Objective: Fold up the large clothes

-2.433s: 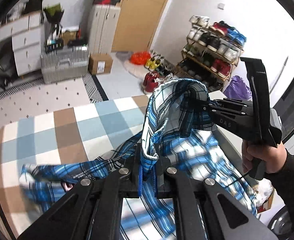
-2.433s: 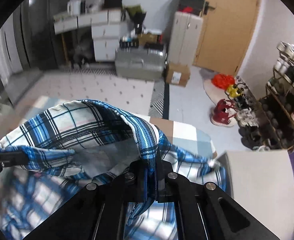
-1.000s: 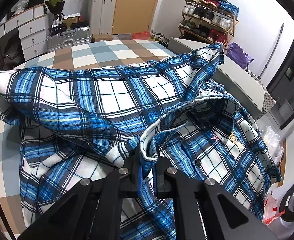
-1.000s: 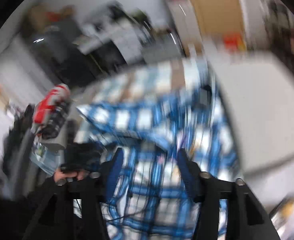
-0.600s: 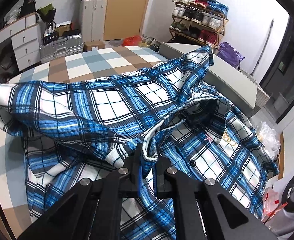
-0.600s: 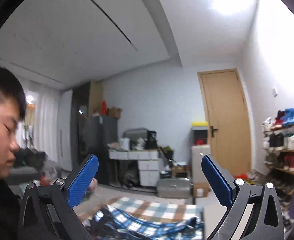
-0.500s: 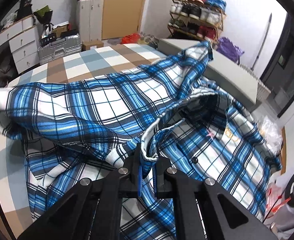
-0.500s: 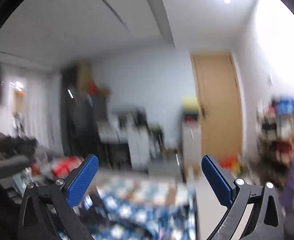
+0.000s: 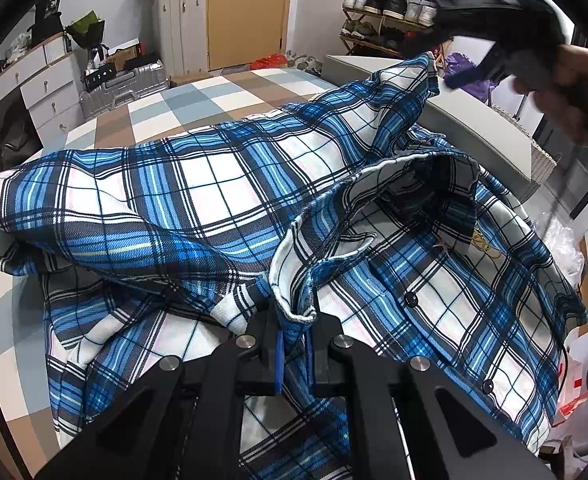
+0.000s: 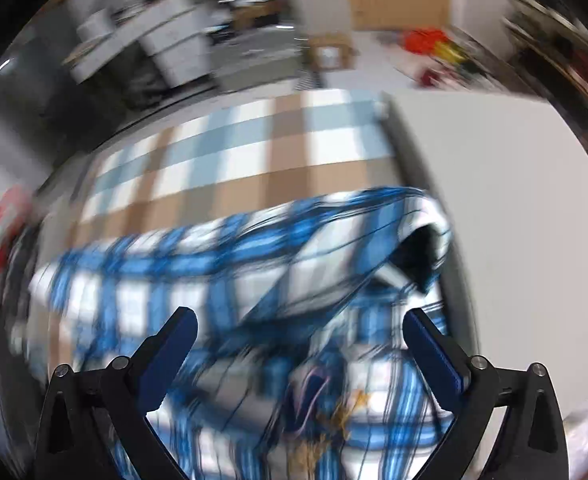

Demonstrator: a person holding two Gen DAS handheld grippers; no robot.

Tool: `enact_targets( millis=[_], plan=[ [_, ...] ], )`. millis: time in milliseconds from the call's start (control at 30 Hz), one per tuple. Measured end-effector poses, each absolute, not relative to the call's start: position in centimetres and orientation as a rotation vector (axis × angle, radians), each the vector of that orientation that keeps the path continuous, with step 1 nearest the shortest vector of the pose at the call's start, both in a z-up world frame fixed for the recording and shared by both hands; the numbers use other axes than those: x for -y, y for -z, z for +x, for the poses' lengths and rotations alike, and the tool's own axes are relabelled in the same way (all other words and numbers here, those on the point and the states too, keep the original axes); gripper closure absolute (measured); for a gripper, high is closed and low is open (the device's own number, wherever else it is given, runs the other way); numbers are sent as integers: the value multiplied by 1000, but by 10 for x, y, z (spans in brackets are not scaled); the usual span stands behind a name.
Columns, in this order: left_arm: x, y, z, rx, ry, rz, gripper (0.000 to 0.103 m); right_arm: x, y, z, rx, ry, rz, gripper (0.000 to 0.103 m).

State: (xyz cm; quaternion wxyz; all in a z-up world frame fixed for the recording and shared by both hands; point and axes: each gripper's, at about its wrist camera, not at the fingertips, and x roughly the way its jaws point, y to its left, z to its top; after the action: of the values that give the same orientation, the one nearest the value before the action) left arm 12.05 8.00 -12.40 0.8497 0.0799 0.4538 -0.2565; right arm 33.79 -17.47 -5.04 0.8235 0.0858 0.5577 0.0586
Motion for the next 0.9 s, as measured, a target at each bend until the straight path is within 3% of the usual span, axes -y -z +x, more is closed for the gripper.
enact_targets(
  millis=[67, 100, 167, 233, 367, 567, 733, 833, 900],
  plan=[
    [-81, 124, 120, -957, 543, 162, 101, 192, 66, 349, -1222, -141, 293, 2],
    [-81, 125, 121, -958, 544, 159, 101, 194, 72, 355, -1231, -166, 327, 8],
    [-83, 124, 121, -960, 548, 151, 101, 198, 83, 361, -1229, -160, 315, 69],
    [-86, 121, 120, -951, 558, 139, 101, 206, 105, 350, -1262, -137, 350, 94],
    [-97, 105, 113, -915, 606, 94, 101, 224, 123, 319, -1235, -153, 428, 96],
    [-119, 53, 90, -715, 719, -6, 84, 254, 145, 280, -1194, -198, 571, 96],
    [-121, 14, 97, -678, 818, -47, 80, 257, 151, 262, -1217, -190, 540, 91],
    [-120, -8, 116, -642, 693, 45, 47, 244, 142, 258, -1227, -161, 408, 89],
    [-126, -9, 136, -628, 647, 60, 46, 238, 138, 254, -1256, -139, 341, 85]
  ],
)
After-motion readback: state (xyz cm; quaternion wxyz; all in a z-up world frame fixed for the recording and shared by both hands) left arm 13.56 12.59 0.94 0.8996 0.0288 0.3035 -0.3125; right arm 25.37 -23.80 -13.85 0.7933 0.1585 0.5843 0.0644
